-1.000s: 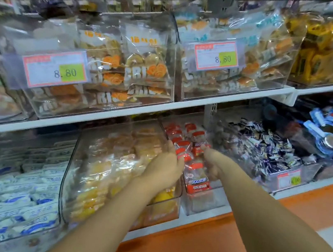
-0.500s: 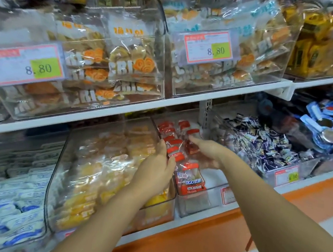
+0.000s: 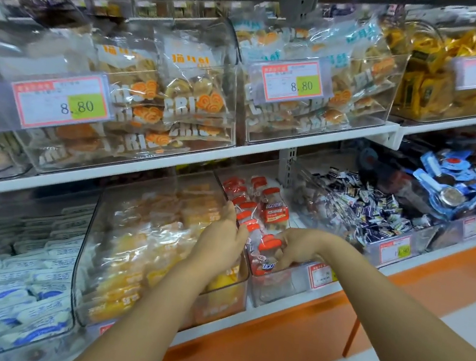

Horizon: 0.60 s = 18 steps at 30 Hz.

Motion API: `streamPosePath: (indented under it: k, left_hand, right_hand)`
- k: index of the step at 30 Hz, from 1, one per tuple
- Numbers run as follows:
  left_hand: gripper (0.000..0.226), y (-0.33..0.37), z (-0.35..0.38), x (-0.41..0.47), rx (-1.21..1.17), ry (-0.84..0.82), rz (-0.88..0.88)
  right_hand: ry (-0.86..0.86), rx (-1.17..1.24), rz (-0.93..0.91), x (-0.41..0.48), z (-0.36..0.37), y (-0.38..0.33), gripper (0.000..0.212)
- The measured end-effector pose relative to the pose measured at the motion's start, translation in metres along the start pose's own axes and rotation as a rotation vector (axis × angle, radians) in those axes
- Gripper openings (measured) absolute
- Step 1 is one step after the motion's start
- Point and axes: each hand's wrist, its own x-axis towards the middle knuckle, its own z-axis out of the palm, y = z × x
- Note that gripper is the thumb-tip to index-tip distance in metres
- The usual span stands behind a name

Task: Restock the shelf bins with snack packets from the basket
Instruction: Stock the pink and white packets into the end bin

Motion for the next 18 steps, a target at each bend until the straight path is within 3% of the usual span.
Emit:
streamPosePath:
  k: [5,8,10,12,14,16,18]
  left_hand:
    - [0.063,0.001,-0.004,0.000,-0.005,-0.029,-0.007]
    - [0.063,0.000,0.000,0.003,0.025,-0.046,-0.012]
    - [0.063,0.000,0.003,0.005,0.048,-0.029,-0.013]
    - [0.062,0.001,0.004,0.006,0.063,-0.013,-0.007]
    - [0.062,0.000,0.004,0.005,0.043,-0.015,-0.004]
    - [0.062,0.000,0.003,0.004,0.029,-0.027,-0.003]
    - [0.063,-0.002,0.004,0.005,0.043,-0.025,-0.010]
  right_hand:
    - [0.007,0.139,0.028,-0.018,-0.013,-0.007,0.055]
    - [0.175,0.285,0.078,-0.022,-0.050,-0.003,0.040]
    - [0.311,0.206,0.176,-0.008,-0.071,-0.007,0.030]
    - [0.346,0.105,0.273,0.014,-0.079,-0.012,0.041]
    - [0.281,0.176,0.312,0.038,-0.076,-0.009,0.058]
    - [0.314,0.295,0.260,0.058,-0.065,-0.003,0.055]
    - [0.488,0.416,0.189,0.076,-0.052,0.005,0.046]
